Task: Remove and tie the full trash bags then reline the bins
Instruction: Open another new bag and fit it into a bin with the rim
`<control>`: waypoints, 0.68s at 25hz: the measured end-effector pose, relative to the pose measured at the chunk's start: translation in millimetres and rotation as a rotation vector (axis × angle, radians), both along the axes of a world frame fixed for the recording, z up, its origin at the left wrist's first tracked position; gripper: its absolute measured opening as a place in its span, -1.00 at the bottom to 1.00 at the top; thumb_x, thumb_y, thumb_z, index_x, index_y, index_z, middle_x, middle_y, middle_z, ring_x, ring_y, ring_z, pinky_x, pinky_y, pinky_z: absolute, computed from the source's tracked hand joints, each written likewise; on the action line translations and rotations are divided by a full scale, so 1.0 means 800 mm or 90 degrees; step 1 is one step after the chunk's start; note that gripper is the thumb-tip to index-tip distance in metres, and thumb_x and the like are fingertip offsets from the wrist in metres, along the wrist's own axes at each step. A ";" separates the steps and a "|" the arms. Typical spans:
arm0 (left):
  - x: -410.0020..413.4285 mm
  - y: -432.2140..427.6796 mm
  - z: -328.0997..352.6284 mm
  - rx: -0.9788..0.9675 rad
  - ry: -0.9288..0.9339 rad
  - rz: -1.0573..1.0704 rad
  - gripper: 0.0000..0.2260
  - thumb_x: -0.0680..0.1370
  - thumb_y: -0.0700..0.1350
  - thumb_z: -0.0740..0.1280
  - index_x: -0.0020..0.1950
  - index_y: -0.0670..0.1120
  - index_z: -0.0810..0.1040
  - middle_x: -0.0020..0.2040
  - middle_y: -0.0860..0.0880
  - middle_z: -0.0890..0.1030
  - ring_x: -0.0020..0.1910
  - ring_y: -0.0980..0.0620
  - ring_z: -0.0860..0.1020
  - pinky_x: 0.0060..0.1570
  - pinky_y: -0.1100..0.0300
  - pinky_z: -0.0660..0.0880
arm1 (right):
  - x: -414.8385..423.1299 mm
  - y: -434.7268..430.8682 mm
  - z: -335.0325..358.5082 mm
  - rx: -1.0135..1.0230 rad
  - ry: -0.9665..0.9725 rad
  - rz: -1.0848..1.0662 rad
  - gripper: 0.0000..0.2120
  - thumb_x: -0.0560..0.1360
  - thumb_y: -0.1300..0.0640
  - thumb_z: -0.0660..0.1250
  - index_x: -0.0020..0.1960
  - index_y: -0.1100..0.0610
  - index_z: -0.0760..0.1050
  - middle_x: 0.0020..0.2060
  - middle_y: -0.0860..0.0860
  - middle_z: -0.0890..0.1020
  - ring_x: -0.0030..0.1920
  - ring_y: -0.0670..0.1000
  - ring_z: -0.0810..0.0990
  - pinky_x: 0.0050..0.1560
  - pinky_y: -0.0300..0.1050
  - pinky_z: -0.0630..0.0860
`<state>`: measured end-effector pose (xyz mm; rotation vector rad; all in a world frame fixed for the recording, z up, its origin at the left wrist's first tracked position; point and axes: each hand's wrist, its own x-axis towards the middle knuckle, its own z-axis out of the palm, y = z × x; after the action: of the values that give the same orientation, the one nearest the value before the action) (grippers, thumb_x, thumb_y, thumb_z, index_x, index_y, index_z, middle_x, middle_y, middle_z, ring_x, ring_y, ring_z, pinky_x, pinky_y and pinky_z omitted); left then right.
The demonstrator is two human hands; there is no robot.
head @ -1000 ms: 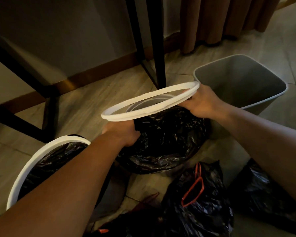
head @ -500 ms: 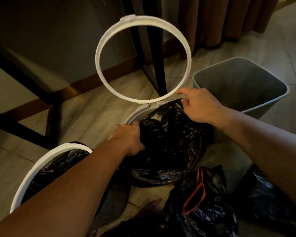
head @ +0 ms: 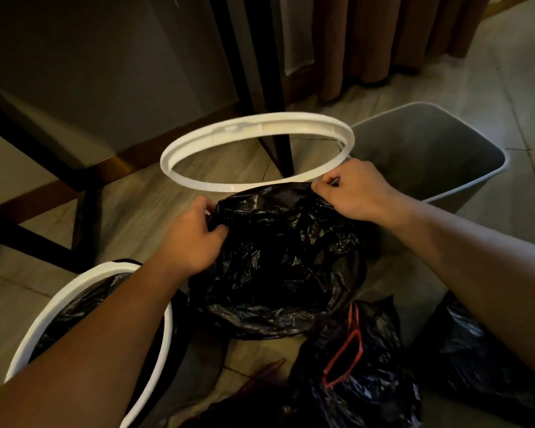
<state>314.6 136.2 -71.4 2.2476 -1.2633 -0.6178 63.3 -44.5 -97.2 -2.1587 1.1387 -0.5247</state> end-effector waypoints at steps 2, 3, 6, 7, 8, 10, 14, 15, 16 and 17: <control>0.004 -0.008 0.009 -0.032 0.147 0.038 -0.80 0.53 -0.20 0.44 0.03 0.05 0.51 -0.17 -0.08 0.73 -0.19 -0.18 0.69 -0.18 -0.01 0.60 | 0.003 0.001 0.004 0.011 -0.005 0.000 -0.85 0.56 0.06 0.47 -0.17 -0.01 0.74 -0.28 -0.16 0.71 -0.23 -0.24 0.63 -0.23 -0.51 0.37; 0.006 -0.012 0.013 -0.049 0.233 0.057 -0.80 0.50 -0.23 0.45 0.02 0.03 0.54 -0.17 -0.06 0.74 -0.18 -0.14 0.70 -0.18 0.05 0.60 | 0.004 0.002 0.005 0.025 -0.017 0.000 -0.89 0.56 0.09 0.47 -0.13 0.00 0.74 -0.25 -0.17 0.70 -0.21 -0.26 0.62 -0.20 -0.49 0.38; 0.014 -0.018 0.014 -0.079 0.390 0.077 -0.88 0.50 -0.19 0.48 0.00 -0.01 0.65 -0.16 -0.03 0.74 -0.14 0.00 0.71 -0.15 0.16 0.60 | 0.007 0.002 0.006 0.050 -0.052 -0.005 -0.89 0.58 0.13 0.46 -0.10 -0.04 0.65 -0.25 -0.14 0.69 -0.23 -0.22 0.64 -0.21 -0.43 0.43; 0.017 -0.019 0.013 -0.080 0.395 0.091 -0.86 0.53 -0.22 0.48 0.03 -0.02 0.66 -0.14 -0.05 0.75 -0.11 -0.02 0.73 -0.12 0.13 0.61 | 0.008 0.001 0.005 0.057 -0.063 -0.009 -0.89 0.58 0.14 0.45 -0.08 -0.04 0.63 -0.23 -0.13 0.69 -0.20 -0.20 0.65 -0.20 -0.41 0.44; 0.019 -0.019 0.010 -0.086 0.385 0.114 -0.82 0.53 -0.26 0.48 0.06 -0.02 0.66 -0.12 -0.08 0.75 -0.11 -0.06 0.74 -0.13 0.10 0.64 | 0.008 0.000 0.004 0.065 -0.076 -0.015 -0.90 0.59 0.15 0.45 -0.06 -0.04 0.62 -0.21 -0.12 0.69 -0.18 -0.19 0.65 -0.18 -0.39 0.46; 0.024 -0.020 0.005 -0.114 0.352 0.139 -0.74 0.52 -0.37 0.46 0.03 -0.01 0.64 -0.10 -0.11 0.71 -0.14 -0.09 0.72 -0.14 0.07 0.67 | 0.010 -0.001 0.000 0.069 -0.099 -0.028 -0.86 0.59 0.19 0.43 -0.03 -0.05 0.62 -0.19 -0.12 0.69 -0.15 -0.17 0.66 -0.16 -0.37 0.47; 0.029 -0.022 -0.002 -0.103 0.306 0.084 -0.67 0.46 -0.46 0.44 -0.14 0.00 0.68 -0.10 -0.08 0.69 -0.10 -0.04 0.66 -0.10 0.13 0.63 | 0.012 -0.003 -0.007 0.051 -0.082 -0.013 -0.65 0.58 0.28 0.39 -0.19 -0.16 0.61 -0.15 -0.15 0.67 -0.10 -0.19 0.62 -0.12 -0.39 0.45; 0.029 -0.023 -0.002 -0.105 0.323 0.081 -0.72 0.47 -0.42 0.48 -0.11 -0.02 0.69 -0.07 -0.11 0.71 -0.09 -0.05 0.66 -0.03 0.10 0.64 | 0.013 -0.006 -0.010 0.066 -0.078 -0.013 -0.64 0.57 0.29 0.39 -0.20 -0.17 0.63 -0.15 -0.15 0.68 -0.10 -0.18 0.63 -0.11 -0.37 0.48; 0.030 -0.024 -0.003 -0.109 0.332 0.079 -0.78 0.47 -0.37 0.52 -0.09 -0.04 0.70 -0.06 -0.13 0.72 -0.09 -0.05 0.67 0.02 0.08 0.64 | 0.015 -0.008 -0.012 0.092 -0.086 -0.019 -0.65 0.57 0.27 0.39 -0.19 -0.17 0.65 -0.16 -0.13 0.70 -0.12 -0.16 0.66 -0.10 -0.34 0.53; 0.031 -0.025 -0.004 -0.110 0.326 0.075 -0.85 0.47 -0.30 0.55 -0.09 -0.06 0.71 -0.08 -0.13 0.72 -0.12 -0.03 0.68 0.02 0.08 0.63 | 0.017 -0.011 -0.013 0.125 -0.108 -0.034 -0.70 0.56 0.24 0.40 -0.18 -0.15 0.69 -0.20 -0.11 0.72 -0.15 -0.12 0.69 -0.10 -0.30 0.58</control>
<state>339.1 116.2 -74.3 1.8433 -0.8836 -0.9257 76.7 -53.3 -108.0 -1.8839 1.1083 -0.5815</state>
